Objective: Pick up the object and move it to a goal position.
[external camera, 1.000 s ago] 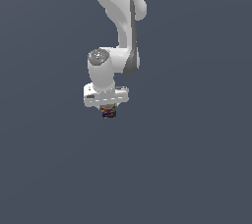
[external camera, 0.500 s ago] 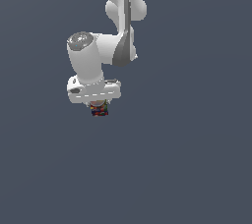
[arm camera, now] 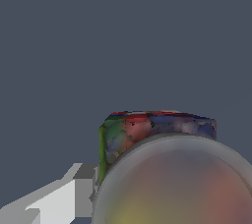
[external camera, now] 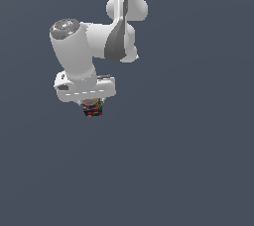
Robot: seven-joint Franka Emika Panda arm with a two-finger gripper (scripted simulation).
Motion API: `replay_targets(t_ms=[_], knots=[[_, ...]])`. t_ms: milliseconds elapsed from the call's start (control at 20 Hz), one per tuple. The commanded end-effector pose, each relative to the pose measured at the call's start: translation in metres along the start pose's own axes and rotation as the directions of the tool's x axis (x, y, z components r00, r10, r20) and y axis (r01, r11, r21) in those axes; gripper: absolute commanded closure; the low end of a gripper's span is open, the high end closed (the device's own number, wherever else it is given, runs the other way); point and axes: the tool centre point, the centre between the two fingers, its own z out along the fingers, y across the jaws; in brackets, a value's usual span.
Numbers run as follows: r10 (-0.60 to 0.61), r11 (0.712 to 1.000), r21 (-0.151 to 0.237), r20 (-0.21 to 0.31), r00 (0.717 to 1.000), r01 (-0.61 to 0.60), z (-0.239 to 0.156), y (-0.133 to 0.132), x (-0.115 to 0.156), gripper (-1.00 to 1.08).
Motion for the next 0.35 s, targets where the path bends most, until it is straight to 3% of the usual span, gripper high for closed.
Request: replay_targets(t_ms=[0, 300], knots=[[-0.001, 1.0, -0.001, -0.003, 1.0, 0.001, -0.0054, 0.0024, 0.0026, 1.08], [-0.001, 1.0, -0.001, -0.003, 1.0, 0.001, -0.0033, 0.0015, 0.0026, 1.08]])
